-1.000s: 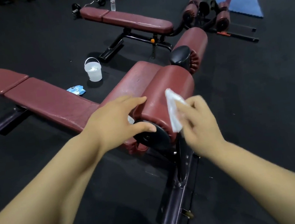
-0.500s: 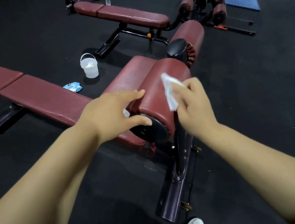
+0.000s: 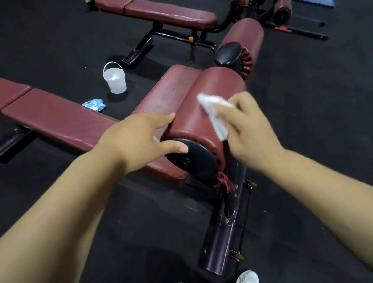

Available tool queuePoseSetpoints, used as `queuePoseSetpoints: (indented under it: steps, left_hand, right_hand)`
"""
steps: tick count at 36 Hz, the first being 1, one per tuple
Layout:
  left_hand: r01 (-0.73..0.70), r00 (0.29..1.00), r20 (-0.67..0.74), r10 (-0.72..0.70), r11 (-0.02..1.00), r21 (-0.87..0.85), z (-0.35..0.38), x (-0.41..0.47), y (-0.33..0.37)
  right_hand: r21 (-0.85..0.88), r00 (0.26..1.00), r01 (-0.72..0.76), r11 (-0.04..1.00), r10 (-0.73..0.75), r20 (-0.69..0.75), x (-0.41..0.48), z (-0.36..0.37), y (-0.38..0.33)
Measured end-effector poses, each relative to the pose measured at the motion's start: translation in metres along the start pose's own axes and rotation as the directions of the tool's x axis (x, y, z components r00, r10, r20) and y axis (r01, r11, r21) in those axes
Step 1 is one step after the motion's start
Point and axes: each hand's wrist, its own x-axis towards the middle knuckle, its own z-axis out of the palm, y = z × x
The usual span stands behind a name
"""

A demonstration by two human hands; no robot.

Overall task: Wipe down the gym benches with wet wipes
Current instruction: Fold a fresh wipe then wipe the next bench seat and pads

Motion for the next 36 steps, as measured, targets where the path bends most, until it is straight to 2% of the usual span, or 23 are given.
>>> queuePoseSetpoints:
  steps: [3, 6, 8, 10, 12, 14, 16, 18, 20, 22, 24, 26, 28, 31, 33, 36]
  left_hand:
    - [-0.077, 0.995, -0.062, 0.083, 0.993, 0.092, -0.001, 0.001, 0.001]
    - [-0.141, 0.982, -0.11, 0.152, 0.985, 0.098, -0.001, -0.003, 0.019]
    - [-0.159, 0.979, -0.109, 0.173, 0.979, 0.128, 0.002, 0.0, 0.025]
    - [-0.153, 0.979, -0.115, 0.165, 0.982, 0.108, 0.004, 0.003, 0.025]
    - [-0.126, 0.985, -0.112, 0.134, 0.989, 0.07, 0.002, 0.004, 0.021]
    - [-0.078, 0.993, -0.089, 0.081, 0.996, 0.036, -0.002, 0.002, 0.017]
    - [-0.009, 0.999, -0.046, 0.01, 1.0, 0.005, -0.005, 0.001, 0.01]
    - [0.044, 0.999, -0.006, -0.044, 0.999, -0.003, -0.007, 0.001, 0.003]
    - [0.057, 0.998, -0.005, -0.057, 0.998, -0.002, -0.008, 0.0, -0.002]
    - [0.008, 0.999, -0.032, -0.007, 1.0, 0.007, -0.007, -0.001, 0.0]
    - [-0.044, 0.998, -0.055, 0.043, 0.999, -0.017, -0.006, -0.005, 0.01]
    - [-0.067, 0.995, -0.072, 0.064, 0.997, -0.031, -0.002, -0.006, 0.017]
    - [-0.067, 0.994, -0.094, 0.061, 0.996, -0.06, 0.001, -0.005, 0.019]
    - [-0.049, 0.995, -0.093, 0.043, 0.996, -0.069, 0.001, -0.004, 0.015]
    - [-0.039, 0.996, -0.079, 0.034, 0.997, -0.066, 0.001, -0.004, 0.011]
    - [0.015, 0.999, -0.05, -0.018, 0.998, -0.068, 0.003, -0.003, 0.003]
  right_hand:
    - [0.003, 0.989, 0.138, 0.99, -0.138, 0.055, -0.014, -0.001, -0.003]
    - [-0.011, 0.982, 0.182, 0.983, -0.181, 0.059, -0.002, -0.004, 0.015]
    - [-0.036, 0.995, 0.096, 0.995, -0.096, 0.002, 0.014, -0.003, 0.034]
    - [-0.066, 0.995, -0.082, 0.994, 0.078, -0.065, 0.028, -0.001, 0.05]
    - [-0.083, 0.96, -0.264, 0.961, 0.252, -0.125, 0.039, 0.003, 0.059]
    - [-0.069, 0.923, -0.369, 0.927, 0.356, -0.148, 0.043, 0.006, 0.055]
    - [-0.067, 0.948, -0.306, 0.95, 0.298, -0.11, 0.041, 0.007, 0.036]
    - [-0.043, 0.996, -0.085, 0.995, 0.084, -0.029, 0.028, 0.002, 0.009]
    - [0.037, 0.992, 0.105, 0.994, -0.107, 0.07, 0.009, -0.004, -0.011]
    - [0.083, 0.972, 0.19, 0.978, -0.199, 0.126, -0.002, -0.011, -0.015]
    - [0.069, 0.968, 0.201, 0.977, -0.209, 0.138, 0.002, -0.016, -0.001]
    - [-0.013, 0.987, 0.118, 0.993, -0.116, 0.114, 0.015, -0.017, 0.024]
    - [-0.092, 0.997, -0.053, 0.994, 0.058, 0.049, 0.029, -0.016, 0.05]
    - [-0.069, 0.946, -0.322, 0.944, 0.319, -0.05, 0.043, -0.013, 0.068]
    - [-0.073, 0.92, -0.391, 0.917, 0.386, -0.074, 0.047, -0.008, 0.063]
    - [-0.027, 0.938, -0.342, 0.939, 0.34, -0.072, 0.041, -0.005, 0.036]
